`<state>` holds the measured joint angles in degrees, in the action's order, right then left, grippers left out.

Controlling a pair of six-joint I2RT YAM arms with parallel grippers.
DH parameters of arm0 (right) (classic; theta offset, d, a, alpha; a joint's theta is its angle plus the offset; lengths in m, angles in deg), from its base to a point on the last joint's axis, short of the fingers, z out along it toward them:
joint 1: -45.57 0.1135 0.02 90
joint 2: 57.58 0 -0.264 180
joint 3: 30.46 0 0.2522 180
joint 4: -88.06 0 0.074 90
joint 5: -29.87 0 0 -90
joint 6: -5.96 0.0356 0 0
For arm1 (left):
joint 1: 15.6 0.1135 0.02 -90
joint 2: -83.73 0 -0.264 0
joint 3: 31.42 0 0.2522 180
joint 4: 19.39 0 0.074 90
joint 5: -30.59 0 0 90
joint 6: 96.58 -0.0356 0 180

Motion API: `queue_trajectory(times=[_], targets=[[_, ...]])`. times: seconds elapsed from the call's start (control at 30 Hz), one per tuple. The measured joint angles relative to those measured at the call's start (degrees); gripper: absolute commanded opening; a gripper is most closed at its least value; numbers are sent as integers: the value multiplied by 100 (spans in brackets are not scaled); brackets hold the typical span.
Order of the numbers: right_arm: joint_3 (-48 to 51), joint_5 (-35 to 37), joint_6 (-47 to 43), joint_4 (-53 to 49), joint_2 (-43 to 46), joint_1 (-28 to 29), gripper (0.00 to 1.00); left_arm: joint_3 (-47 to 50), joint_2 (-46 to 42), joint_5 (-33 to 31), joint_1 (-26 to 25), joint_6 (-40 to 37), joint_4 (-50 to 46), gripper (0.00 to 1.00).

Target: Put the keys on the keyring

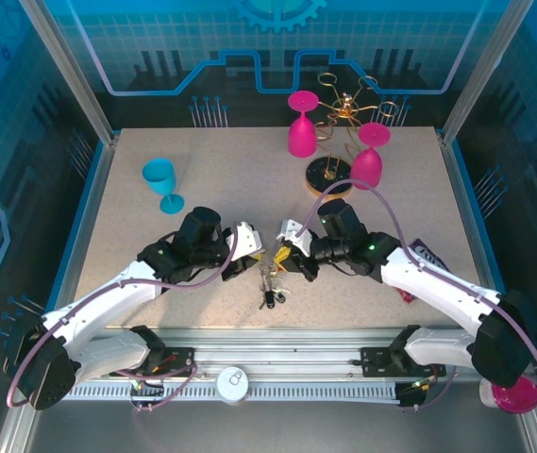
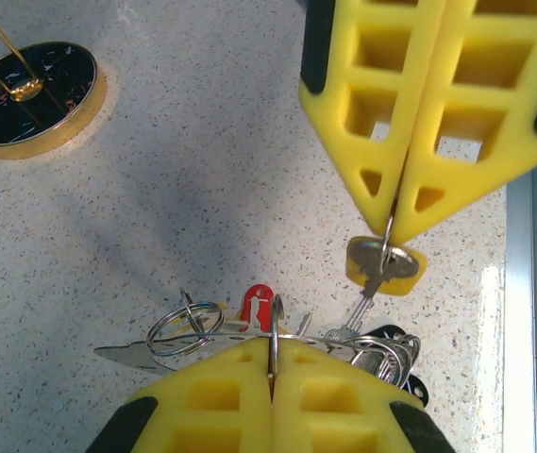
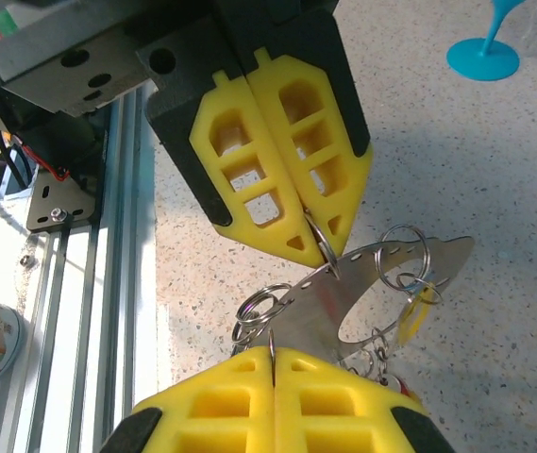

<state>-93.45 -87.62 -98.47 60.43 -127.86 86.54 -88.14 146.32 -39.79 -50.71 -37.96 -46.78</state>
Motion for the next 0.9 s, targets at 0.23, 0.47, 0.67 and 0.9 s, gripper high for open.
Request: queue_trajectory(times=[0.23,0.47,0.67,0.9], targets=[[-116,83,50,221,-151,120,0,0,0,24,0,-2,0,0],[-164,310,138,426,-229,205,0,0,0,44,0,-4,2,0],[-179,492,208,525,-293,219,0,0,0,70,0,-7,2,0],[-186,629,345,551,-319,254,0,2,0,57,2,-13,-2,0]])
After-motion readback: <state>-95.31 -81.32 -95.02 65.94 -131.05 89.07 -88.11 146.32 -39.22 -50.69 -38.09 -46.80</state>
